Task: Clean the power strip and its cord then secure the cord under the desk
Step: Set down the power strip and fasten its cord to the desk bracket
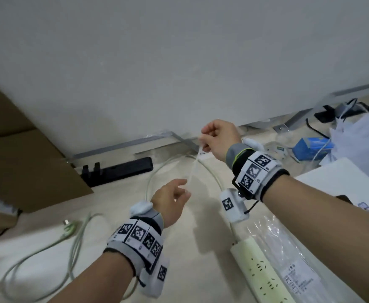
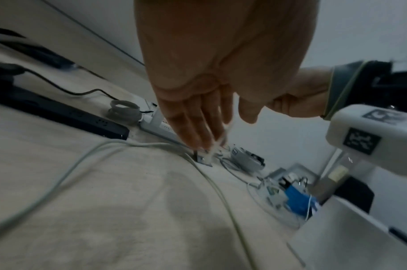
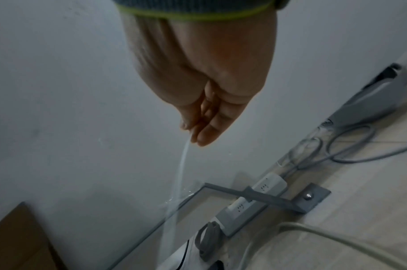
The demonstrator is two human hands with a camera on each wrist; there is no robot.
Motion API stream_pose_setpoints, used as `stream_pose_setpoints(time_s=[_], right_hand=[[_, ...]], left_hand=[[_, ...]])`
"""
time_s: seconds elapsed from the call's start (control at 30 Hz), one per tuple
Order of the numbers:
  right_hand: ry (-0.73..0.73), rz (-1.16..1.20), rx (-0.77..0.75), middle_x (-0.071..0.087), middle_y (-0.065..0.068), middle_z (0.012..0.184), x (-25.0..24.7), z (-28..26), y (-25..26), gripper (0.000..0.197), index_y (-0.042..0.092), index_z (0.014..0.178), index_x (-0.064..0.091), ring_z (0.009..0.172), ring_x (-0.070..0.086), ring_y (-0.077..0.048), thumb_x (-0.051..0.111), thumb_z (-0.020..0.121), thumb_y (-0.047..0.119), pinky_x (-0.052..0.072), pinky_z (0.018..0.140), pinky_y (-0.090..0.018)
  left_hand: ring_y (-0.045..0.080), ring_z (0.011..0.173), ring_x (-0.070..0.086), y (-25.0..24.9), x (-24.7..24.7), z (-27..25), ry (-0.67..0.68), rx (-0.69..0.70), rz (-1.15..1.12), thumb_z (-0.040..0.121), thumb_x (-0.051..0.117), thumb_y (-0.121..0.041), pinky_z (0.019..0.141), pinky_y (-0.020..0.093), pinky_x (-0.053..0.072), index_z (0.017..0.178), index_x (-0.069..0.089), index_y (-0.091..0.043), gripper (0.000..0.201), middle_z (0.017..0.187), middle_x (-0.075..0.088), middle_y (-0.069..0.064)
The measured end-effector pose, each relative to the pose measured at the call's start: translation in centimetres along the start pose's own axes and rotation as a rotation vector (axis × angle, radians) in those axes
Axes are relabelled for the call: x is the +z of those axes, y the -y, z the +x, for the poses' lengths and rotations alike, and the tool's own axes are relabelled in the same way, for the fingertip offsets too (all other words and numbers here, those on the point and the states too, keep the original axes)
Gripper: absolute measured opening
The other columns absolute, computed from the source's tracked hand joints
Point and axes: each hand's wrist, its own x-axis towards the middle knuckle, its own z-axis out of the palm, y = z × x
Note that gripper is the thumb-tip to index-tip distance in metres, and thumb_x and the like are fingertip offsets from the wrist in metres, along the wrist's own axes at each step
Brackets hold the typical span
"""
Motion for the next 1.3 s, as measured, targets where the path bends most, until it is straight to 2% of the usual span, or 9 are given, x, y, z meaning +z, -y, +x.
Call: stream_pose_setpoints(time_s=[0.13, 0.27, 0.4, 0.63, 0.73, 0.97, 1.1, 1.2, 1.3], right_hand=[[-0.077, 0.065, 0.073, 0.058, -0.014, 0.071, -0.5, 1.8, -1.9, 0.019, 0.012, 0.076, 0.057, 0.043, 0.059, -0.007, 0.065, 0.085, -0.003, 0.054, 0.049, -0.026], [-0.182, 0.127, 0.179, 0.063, -0.014, 0.078, -1.0, 3.4, -4.5, 0.019, 0.014, 0.079, 0.056, 0.057, 0.06, -0.019, 0.063, 0.086, -0.001, 0.055, 0.056, -0.031], [-0.11, -0.299, 0.156, 0.063, 0.0, 0.1, -0.3, 3.4, -7.7, 0.017, 0.023, 0.096, 0.059, 0.084, 0.062, -0.02, 0.06, 0.088, 0.008, 0.053, 0.078, -0.031], [-0.072, 0.034, 0.342, 0.058, -0.008, 0.075, 2.4, 3.9, -11.1, 0.017, 0.005, 0.085, 0.062, 0.043, 0.059, -0.004, 0.053, 0.088, -0.009, 0.054, 0.05, -0.021], [-0.097, 0.118, 0.379, 0.055, -0.007, 0.075, 2.5, 4.6, -11.6, 0.015, 0.0, 0.088, 0.062, 0.047, 0.059, -0.009, 0.055, 0.087, -0.013, 0.055, 0.052, -0.025], [-0.123, 0.22, 0.431, 0.056, -0.007, 0.07, 2.6, 6.3, -13.1, 0.015, 0.002, 0.084, 0.06, 0.054, 0.061, -0.019, 0.057, 0.086, -0.013, 0.056, 0.053, -0.026], [-0.131, 0.286, 0.51, 0.059, -0.012, 0.071, 2.9, 6.8, -13.6, 0.019, 0.006, 0.08, 0.057, 0.057, 0.061, -0.022, 0.058, 0.086, -0.013, 0.055, 0.05, -0.025], [-0.14, 0.219, 0.586, 0.062, -0.016, 0.091, 3.4, 6.9, -13.4, 0.014, 0.009, 0.092, 0.053, 0.059, 0.062, -0.023, 0.064, 0.087, 0.002, 0.058, 0.061, -0.033], [0.012, 0.075, 0.639, 0.065, -0.012, 0.098, 3.8, 6.7, -13.1, 0.031, 0.014, 0.111, 0.049, 0.066, 0.066, -0.024, 0.067, 0.087, 0.024, 0.058, 0.067, -0.033]], left_hand=[[0.01, 0.058, 0.058, -0.4, 0.4, 0.5, 0.109, -0.088, -0.22, 0.096, 0.052, -0.015, 0.058, 0.028, 0.049, 0.088, 0.066, -0.015, 0.015, 0.076, 0.07, 0.003], [0.013, 0.054, 0.056, -0.5, 1.1, 2.6, 0.103, -0.132, -0.291, 0.092, 0.056, -0.011, 0.051, 0.025, 0.048, 0.078, 0.065, -0.011, 0.017, 0.066, 0.061, 0.003], [0.014, 0.054, 0.057, -0.3, 1.8, 5.4, 0.052, -0.178, -0.253, 0.09, 0.057, -0.009, 0.056, 0.028, 0.052, 0.072, 0.064, -0.016, 0.021, 0.064, 0.061, 0.004], [0.017, 0.057, 0.056, 0.0, 3.2, 10.1, 0.056, -0.288, -0.349, 0.096, 0.051, -0.017, 0.054, 0.027, 0.052, 0.087, 0.065, -0.008, 0.018, 0.073, 0.061, 0.004], [0.018, 0.057, 0.056, 0.9, 3.1, 11.0, 0.11, -0.333, -0.352, 0.097, 0.05, -0.026, 0.055, 0.03, 0.05, 0.09, 0.064, -0.008, 0.023, 0.077, 0.063, 0.003], [0.012, 0.048, 0.052, 3.2, 2.4, 11.4, 0.194, -0.307, -0.207, 0.088, 0.064, -0.035, 0.048, 0.023, 0.042, 0.099, 0.068, -0.023, 0.017, 0.061, 0.06, -0.002], [0.002, 0.045, 0.05, 3.1, 2.5, 11.6, 0.219, -0.279, -0.05, 0.085, 0.067, -0.037, 0.048, 0.013, 0.04, 0.08, 0.076, -0.02, 0.02, 0.051, 0.059, -0.011], [0.008, 0.06, 0.059, 2.5, 3.2, 12.8, 0.14, -0.199, 0.216, 0.086, 0.062, -0.043, 0.058, 0.02, 0.042, 0.073, 0.074, -0.02, 0.029, 0.06, 0.062, -0.009], [0.02, 0.074, 0.06, 1.6, 4.0, 14.7, 0.111, -0.025, 0.605, 0.091, 0.05, -0.044, 0.062, 0.027, 0.042, 0.078, 0.071, -0.017, 0.036, 0.077, 0.067, -0.001]])
